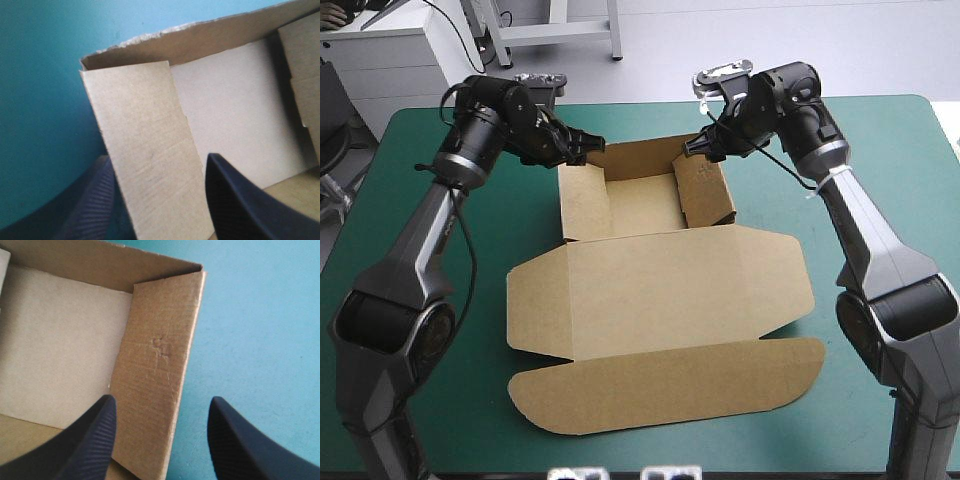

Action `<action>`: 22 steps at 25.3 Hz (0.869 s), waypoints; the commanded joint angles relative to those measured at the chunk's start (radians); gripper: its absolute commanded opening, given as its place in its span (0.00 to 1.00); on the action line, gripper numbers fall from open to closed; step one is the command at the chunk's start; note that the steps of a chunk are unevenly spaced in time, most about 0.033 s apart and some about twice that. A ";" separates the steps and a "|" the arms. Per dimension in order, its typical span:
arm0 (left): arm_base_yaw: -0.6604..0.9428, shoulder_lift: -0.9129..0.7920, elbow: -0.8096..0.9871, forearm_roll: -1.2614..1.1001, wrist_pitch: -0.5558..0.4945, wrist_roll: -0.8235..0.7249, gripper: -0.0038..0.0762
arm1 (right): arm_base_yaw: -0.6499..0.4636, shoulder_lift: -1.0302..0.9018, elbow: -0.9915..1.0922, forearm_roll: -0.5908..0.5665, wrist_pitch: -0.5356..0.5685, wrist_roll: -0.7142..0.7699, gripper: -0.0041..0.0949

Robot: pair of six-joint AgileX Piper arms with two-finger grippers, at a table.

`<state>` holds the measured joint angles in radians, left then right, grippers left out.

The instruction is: Fold the box

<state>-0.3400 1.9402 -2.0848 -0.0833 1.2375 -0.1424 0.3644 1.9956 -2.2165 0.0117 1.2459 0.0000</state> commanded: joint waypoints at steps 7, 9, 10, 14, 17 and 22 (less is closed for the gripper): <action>-0.002 -0.388 -0.015 -0.016 0.049 0.257 0.04 | -0.004 -0.174 -0.034 -0.006 0.006 -0.088 0.02; -0.002 -0.441 0.016 -0.003 0.049 0.257 0.04 | -0.004 -0.166 -0.030 -0.012 0.006 -0.088 0.02; -0.002 -0.471 0.039 0.010 0.049 0.257 0.04 | -0.004 -0.162 -0.030 -0.012 0.006 -0.081 0.02; -0.002 -0.598 0.166 0.076 0.044 0.257 0.04 | -0.004 -0.128 -0.028 -0.025 0.006 -0.102 0.06; -0.002 -0.700 0.322 0.141 0.010 0.242 0.04 | -0.004 -0.104 -0.027 -0.012 0.006 -0.126 0.22; -0.002 -0.950 0.693 0.206 -0.213 0.152 0.04 | -0.004 -0.044 -0.027 -0.023 0.006 -0.104 0.55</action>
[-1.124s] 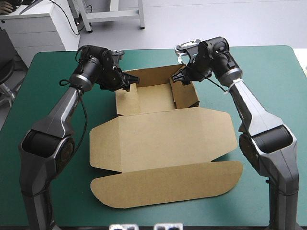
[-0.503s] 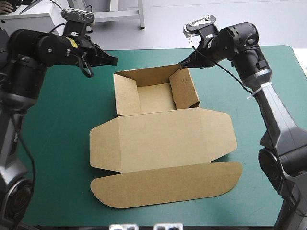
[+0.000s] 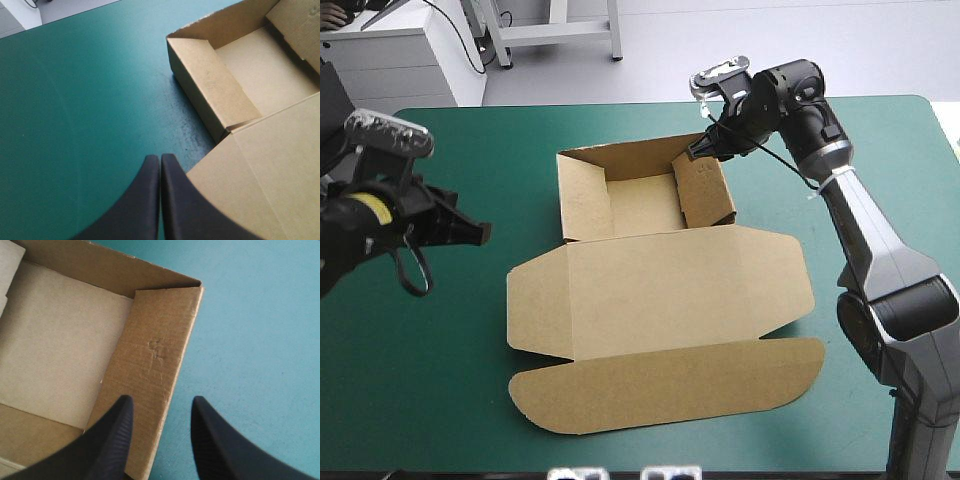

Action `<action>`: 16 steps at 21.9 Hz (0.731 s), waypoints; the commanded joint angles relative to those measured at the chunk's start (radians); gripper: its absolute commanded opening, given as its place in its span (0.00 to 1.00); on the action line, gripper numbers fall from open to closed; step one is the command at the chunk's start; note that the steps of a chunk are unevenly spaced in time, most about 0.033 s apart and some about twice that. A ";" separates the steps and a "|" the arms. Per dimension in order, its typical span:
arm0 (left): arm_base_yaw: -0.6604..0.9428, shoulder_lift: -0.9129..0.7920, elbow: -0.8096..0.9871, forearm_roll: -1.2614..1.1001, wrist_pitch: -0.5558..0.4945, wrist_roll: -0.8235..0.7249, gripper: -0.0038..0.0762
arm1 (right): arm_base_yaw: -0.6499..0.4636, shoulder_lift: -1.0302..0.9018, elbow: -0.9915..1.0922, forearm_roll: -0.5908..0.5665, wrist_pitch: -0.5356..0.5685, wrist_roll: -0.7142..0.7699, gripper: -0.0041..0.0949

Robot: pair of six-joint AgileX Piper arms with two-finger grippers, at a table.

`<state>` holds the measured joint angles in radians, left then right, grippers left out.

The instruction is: Fold the box

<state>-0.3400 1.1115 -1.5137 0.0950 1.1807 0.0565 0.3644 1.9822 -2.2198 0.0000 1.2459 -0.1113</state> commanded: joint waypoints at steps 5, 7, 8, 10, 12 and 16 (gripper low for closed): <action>-0.002 -0.335 0.430 0.032 -0.305 -0.049 0.04 | -0.006 0.025 -0.024 -0.014 0.006 0.042 0.56; -0.002 -0.454 0.564 0.032 -0.345 -0.057 0.04 | -0.006 0.067 -0.024 -0.014 0.006 0.050 0.56; -0.002 -0.533 0.651 0.032 -0.347 -0.074 0.04 | -0.006 0.096 -0.024 -0.011 0.006 0.056 0.56; -0.002 -0.634 0.756 0.029 -0.347 -0.112 0.04 | -0.006 0.133 -0.024 0.000 0.006 0.063 0.56; -0.002 -0.737 0.839 0.027 -0.347 -0.117 0.04 | -0.006 0.165 -0.024 0.000 0.006 0.071 0.55; -0.002 -0.907 0.937 0.027 -0.336 -0.141 0.04 | -0.006 0.199 -0.024 -0.091 0.006 0.076 0.19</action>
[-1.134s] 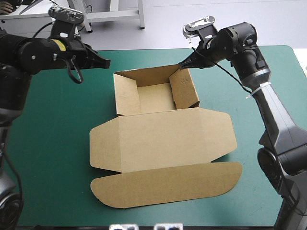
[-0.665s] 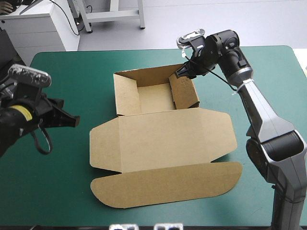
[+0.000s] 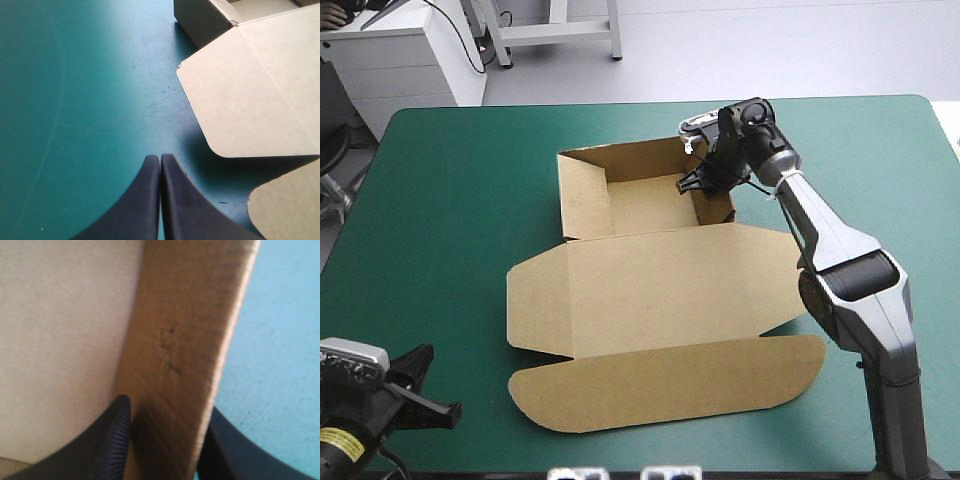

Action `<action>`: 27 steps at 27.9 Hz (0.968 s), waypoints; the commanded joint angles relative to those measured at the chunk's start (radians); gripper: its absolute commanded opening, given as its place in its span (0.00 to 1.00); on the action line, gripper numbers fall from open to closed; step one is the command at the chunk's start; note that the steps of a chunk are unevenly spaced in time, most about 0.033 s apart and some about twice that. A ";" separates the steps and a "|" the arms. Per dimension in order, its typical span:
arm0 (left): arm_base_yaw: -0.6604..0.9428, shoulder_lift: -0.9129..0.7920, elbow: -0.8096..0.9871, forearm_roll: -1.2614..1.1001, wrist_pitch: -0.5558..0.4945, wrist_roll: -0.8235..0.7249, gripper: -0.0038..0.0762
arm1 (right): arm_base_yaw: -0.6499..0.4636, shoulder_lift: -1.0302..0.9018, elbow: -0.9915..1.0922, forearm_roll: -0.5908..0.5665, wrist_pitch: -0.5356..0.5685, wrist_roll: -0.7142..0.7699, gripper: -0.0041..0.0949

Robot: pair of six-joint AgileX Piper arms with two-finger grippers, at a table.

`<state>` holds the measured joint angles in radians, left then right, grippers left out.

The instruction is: Fold the box

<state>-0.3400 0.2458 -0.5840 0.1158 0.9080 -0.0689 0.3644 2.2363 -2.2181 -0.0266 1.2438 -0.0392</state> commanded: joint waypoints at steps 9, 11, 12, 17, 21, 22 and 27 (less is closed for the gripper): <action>-0.002 -0.106 0.032 0.006 -0.016 -0.016 0.04 | -0.186 -0.053 -0.026 -0.360 0.008 0.004 0.02; -0.002 -0.106 0.032 0.006 -0.014 -0.019 0.04 | -0.268 -0.053 -0.026 -0.360 0.008 -0.008 0.02; -0.002 -0.106 0.032 0.006 -0.014 -0.019 0.04 | -0.316 -0.053 -0.026 -0.360 0.008 -0.013 0.02; -0.002 -0.106 0.032 0.006 -0.016 -0.019 0.04 | -0.562 -0.053 -0.026 -0.327 0.008 -0.016 0.02; -0.002 -0.106 0.032 0.006 -0.016 -0.019 0.04 | -0.729 -0.053 -0.026 -0.234 0.008 -0.051 0.02; -0.002 -0.106 0.032 0.006 -0.016 -0.019 0.04 | -0.762 -0.053 -0.026 -0.196 0.008 -0.053 0.02; -0.002 -0.106 0.032 0.006 -0.016 -0.019 0.04 | -0.823 -0.052 -0.026 -0.057 0.008 -0.111 0.02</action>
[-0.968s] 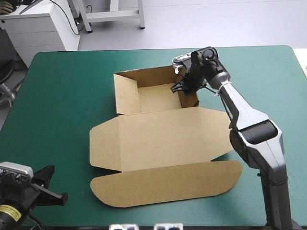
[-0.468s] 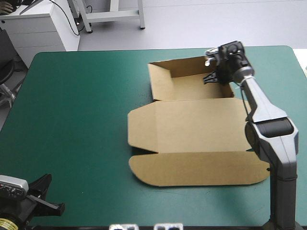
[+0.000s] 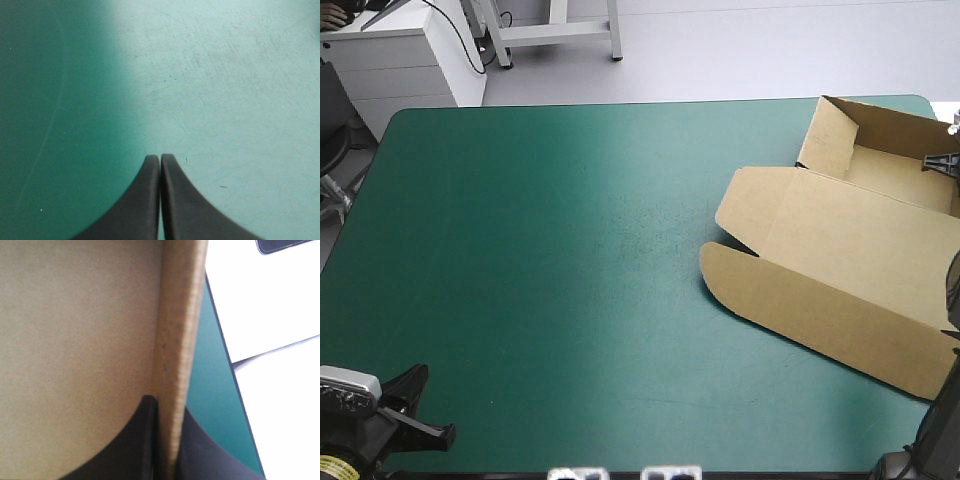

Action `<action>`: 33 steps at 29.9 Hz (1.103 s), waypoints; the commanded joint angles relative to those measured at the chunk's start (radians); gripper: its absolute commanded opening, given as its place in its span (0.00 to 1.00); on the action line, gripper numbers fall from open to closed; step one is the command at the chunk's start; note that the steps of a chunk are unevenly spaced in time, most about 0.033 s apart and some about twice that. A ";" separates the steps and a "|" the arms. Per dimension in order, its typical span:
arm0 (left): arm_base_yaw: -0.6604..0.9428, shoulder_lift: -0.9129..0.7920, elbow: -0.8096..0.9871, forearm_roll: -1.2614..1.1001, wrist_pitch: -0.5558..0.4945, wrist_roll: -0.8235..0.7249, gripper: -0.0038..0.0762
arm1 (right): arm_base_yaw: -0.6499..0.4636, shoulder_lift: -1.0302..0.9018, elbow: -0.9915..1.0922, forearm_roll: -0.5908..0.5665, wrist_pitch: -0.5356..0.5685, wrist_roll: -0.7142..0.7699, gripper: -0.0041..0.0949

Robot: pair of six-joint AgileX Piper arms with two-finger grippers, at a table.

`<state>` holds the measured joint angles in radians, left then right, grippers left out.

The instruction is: Fold the box

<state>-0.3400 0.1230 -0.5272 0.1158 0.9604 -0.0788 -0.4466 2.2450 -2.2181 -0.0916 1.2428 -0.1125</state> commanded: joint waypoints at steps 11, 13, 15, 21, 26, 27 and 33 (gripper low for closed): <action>-0.002 0.017 -0.025 0.010 -0.068 -0.009 0.04 | -0.010 -0.061 -0.026 -0.012 0.009 -0.056 0.61; -0.002 0.017 -0.025 0.012 -0.068 -0.009 0.04 | -0.010 -0.061 -0.026 -0.039 0.009 -0.038 0.67; -0.002 0.017 -0.025 0.012 -0.066 -0.009 0.04 | -0.010 -0.069 -0.026 -0.072 0.009 -0.013 0.67; -0.002 0.017 -0.025 0.014 -0.050 -0.009 0.04 | -0.010 -0.157 -0.036 -0.127 0.009 -0.005 0.67; -0.002 0.017 -0.025 0.014 -0.044 -0.009 0.04 | -0.008 -0.283 -0.053 -0.054 0.009 -0.003 0.65; -0.002 0.017 -0.025 0.014 -0.044 -0.009 0.04 | -0.008 -0.317 -0.058 -0.017 0.009 -0.003 0.62; -0.002 0.017 -0.025 0.018 -0.044 -0.007 0.04 | -0.008 -0.536 -0.062 0.266 0.009 -0.137 0.10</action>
<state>-0.3400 0.1230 -0.5272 0.1222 0.9758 -0.0795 -0.4520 1.8625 -2.2456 0.0371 1.2464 -0.1696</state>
